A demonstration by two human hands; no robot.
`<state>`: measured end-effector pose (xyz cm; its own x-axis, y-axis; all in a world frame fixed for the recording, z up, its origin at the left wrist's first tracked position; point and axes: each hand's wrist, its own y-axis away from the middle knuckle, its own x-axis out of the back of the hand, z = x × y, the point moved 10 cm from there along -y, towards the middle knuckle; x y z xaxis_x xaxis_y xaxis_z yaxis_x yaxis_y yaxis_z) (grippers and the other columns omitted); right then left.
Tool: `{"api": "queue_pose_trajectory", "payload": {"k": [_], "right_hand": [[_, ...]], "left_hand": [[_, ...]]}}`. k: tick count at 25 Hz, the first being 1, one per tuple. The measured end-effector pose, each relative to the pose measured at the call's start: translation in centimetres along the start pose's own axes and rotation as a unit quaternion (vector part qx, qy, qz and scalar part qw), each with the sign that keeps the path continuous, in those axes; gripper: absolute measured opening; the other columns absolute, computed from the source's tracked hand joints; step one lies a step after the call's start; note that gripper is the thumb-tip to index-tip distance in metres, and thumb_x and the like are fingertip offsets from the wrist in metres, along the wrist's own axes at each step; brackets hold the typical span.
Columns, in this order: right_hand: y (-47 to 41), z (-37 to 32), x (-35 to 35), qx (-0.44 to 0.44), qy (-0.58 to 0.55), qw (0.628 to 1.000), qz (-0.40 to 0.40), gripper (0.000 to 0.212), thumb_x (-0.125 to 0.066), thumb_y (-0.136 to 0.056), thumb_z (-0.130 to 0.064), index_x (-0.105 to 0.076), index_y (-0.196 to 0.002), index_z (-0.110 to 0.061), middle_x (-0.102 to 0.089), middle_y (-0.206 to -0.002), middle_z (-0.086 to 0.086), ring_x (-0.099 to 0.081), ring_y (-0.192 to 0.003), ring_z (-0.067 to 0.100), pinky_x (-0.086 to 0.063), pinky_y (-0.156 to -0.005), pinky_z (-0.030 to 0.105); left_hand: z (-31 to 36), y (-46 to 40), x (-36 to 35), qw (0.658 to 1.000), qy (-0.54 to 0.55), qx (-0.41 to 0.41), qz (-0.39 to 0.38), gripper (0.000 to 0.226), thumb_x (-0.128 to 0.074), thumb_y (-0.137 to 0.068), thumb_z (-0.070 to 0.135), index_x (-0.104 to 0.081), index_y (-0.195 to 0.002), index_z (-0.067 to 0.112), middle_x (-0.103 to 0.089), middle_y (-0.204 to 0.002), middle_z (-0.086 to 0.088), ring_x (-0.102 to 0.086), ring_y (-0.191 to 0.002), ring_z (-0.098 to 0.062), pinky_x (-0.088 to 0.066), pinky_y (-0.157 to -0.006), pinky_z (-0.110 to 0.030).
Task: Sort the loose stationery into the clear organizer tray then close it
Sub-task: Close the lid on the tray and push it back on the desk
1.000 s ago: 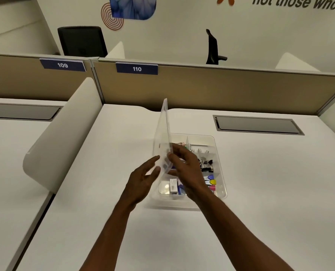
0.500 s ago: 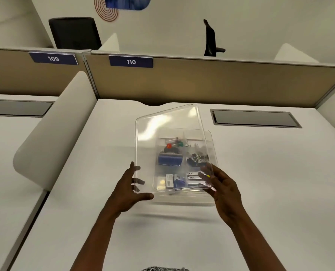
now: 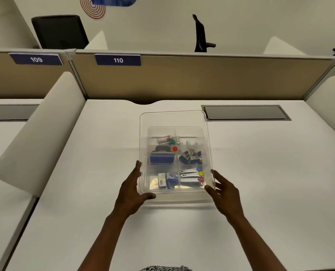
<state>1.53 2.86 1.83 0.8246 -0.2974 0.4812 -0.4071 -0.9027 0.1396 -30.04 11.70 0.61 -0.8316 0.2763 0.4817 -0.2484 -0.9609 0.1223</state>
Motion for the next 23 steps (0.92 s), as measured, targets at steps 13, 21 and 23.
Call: {"api": "queue_pose_trajectory", "payload": {"k": [13, 21, 23], "right_hand": [[-1.5, 1.7, 0.6, -0.018, 0.021, 0.999, 0.031, 0.065, -0.081, -0.082, -0.026, -0.055, -0.142, -0.024, -0.071, -0.111, 0.003, -0.069, -0.091, 0.015, -0.047, -0.073, 0.016], [-2.2, 2.5, 0.2, -0.017, 0.054, 0.998, 0.016, 0.065, -0.078, -0.086, -0.023, -0.051, -0.145, -0.025, -0.064, -0.089, 0.002, -0.058, -0.075, 0.015, -0.040, -0.066, 0.007], [-2.3, 2.7, 0.1, -0.019, 0.056, 0.998, 0.007, 0.066, -0.077, -0.087, -0.024, -0.048, -0.146, -0.027, -0.061, -0.083, 0.000, -0.056, -0.072, 0.012, -0.040, -0.065, 0.007]], "left_hand": [[-0.3, -1.6, -0.9, 0.999, -0.051, 0.015, -0.005, 0.124, -0.092, -0.062, 0.034, -0.010, -0.155, 0.038, -0.038, -0.155, 0.005, -0.052, -0.113, -0.009, -0.052, -0.087, -0.027], [-0.4, -2.0, -1.0, 0.998, -0.053, 0.014, -0.007, 0.124, -0.092, -0.060, 0.031, -0.014, -0.155, 0.036, -0.040, -0.154, 0.002, -0.057, -0.120, -0.024, -0.055, -0.089, -0.034], [-0.5, -2.1, -1.1, 0.998, -0.052, 0.016, -0.014, 0.124, -0.092, -0.060, 0.031, -0.014, -0.155, 0.034, -0.038, -0.155, 0.002, -0.056, -0.121, -0.026, -0.055, -0.089, -0.033]]}}
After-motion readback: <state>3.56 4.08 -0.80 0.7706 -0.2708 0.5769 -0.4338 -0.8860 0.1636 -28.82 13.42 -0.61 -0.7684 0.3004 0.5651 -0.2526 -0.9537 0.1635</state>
